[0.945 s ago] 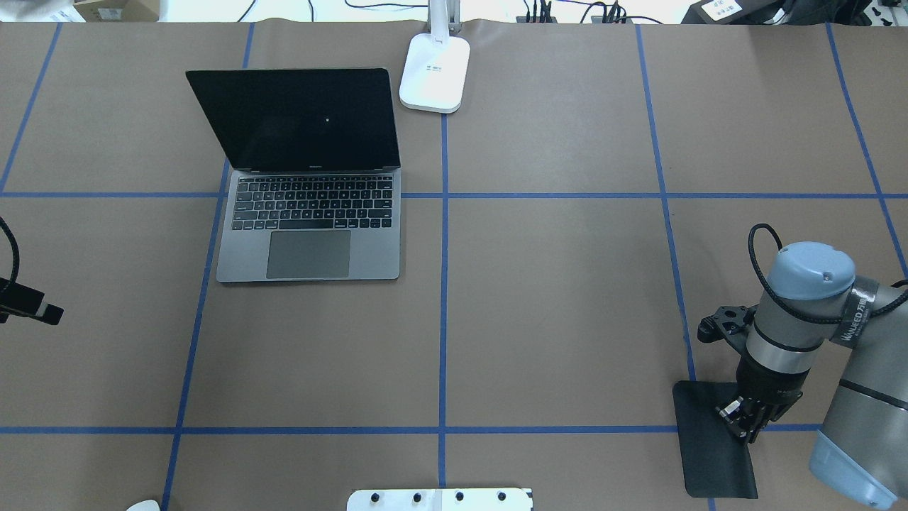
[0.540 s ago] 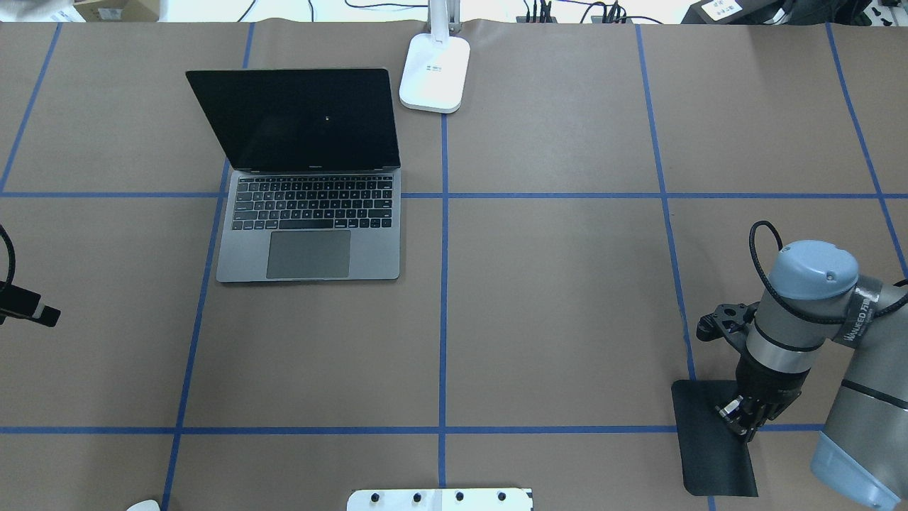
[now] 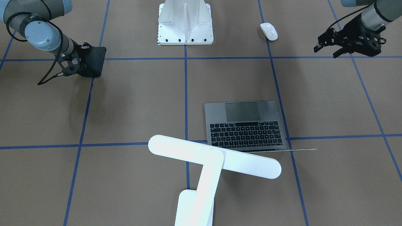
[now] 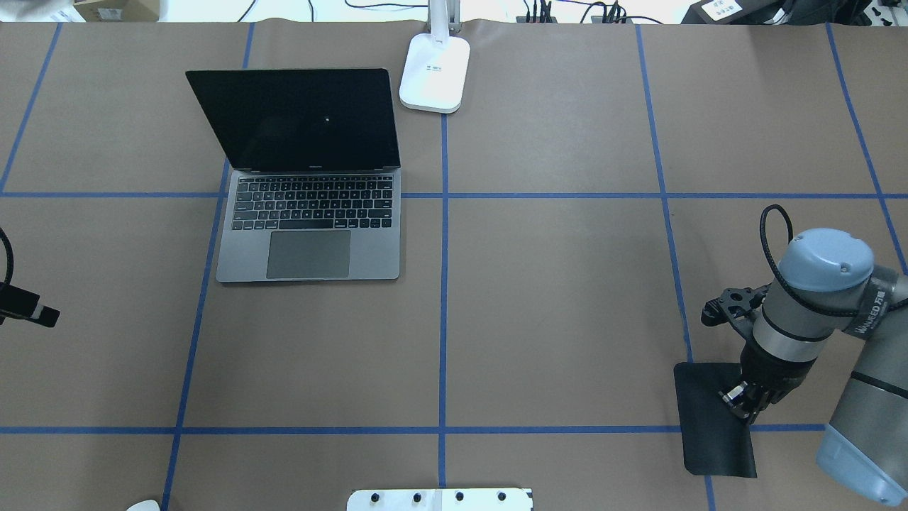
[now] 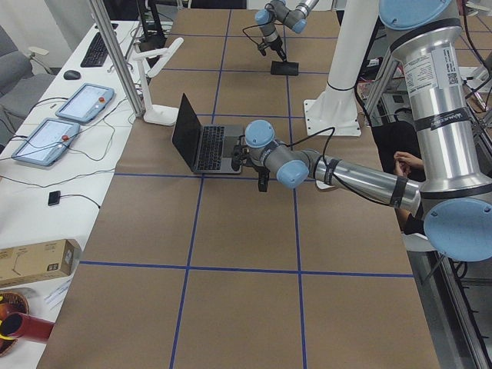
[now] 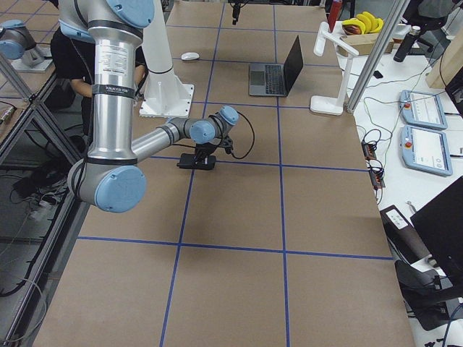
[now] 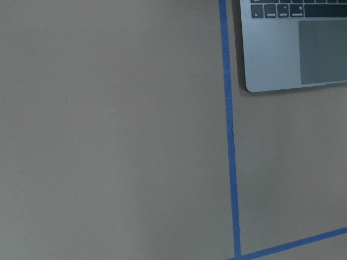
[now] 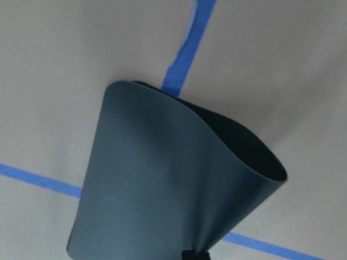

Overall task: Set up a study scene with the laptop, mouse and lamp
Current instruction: 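Pinch the mouse pad's edge nearest the robot with the right gripper, then lift the mouse pad and carry it toward the lamp with the right gripper, then drop the mouse pad beside the laptop while the left gripper reaches the white mouse, then grasp the white mouse with the left gripper while the right gripper hovers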

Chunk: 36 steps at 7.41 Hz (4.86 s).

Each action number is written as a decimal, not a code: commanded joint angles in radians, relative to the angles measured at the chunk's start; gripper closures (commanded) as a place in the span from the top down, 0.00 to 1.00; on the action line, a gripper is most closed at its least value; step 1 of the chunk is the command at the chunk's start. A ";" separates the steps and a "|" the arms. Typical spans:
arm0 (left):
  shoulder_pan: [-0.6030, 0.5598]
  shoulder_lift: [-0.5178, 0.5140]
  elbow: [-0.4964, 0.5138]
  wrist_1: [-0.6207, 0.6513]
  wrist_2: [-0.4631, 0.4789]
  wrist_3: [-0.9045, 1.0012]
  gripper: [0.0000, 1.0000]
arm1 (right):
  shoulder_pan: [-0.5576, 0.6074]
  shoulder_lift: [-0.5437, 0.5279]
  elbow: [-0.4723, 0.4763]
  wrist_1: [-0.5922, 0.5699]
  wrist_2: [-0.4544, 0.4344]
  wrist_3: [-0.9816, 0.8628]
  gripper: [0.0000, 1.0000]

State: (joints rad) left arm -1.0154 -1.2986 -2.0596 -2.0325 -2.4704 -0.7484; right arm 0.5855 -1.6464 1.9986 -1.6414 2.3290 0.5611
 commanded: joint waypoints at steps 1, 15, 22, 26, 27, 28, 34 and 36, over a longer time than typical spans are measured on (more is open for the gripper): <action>0.000 0.002 -0.008 0.002 -0.002 -0.012 0.97 | 0.063 0.000 0.066 -0.002 -0.003 -0.001 0.12; 0.167 0.082 -0.091 0.012 0.083 -0.336 0.97 | 0.392 0.899 -0.239 -0.697 0.064 -0.283 0.12; 0.481 0.081 -0.162 0.012 0.203 -0.656 0.98 | 0.392 1.048 -0.268 -0.864 0.056 -0.268 0.13; 0.573 0.082 -0.160 0.012 0.206 -0.686 0.98 | 0.390 1.047 -0.258 -0.856 0.006 -0.288 1.00; 0.602 0.078 -0.156 0.012 0.206 -0.716 0.98 | 0.390 1.044 -0.242 -0.845 -0.012 -0.290 1.00; 0.621 0.074 -0.149 0.011 0.205 -0.729 0.98 | 0.390 1.030 -0.233 -0.809 -0.043 -0.309 1.00; 0.638 0.028 -0.021 -0.034 0.192 -0.738 0.98 | 0.402 0.803 -0.130 -0.566 -0.046 -0.391 1.00; 0.646 0.022 -0.001 -0.040 0.189 -0.744 0.98 | 0.401 0.801 -0.120 -0.563 -0.048 -0.391 1.00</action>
State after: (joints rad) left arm -0.3758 -1.2714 -2.0729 -2.0673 -2.2791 -1.4897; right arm 0.9875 -0.8409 1.8699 -2.2079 2.2825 0.1703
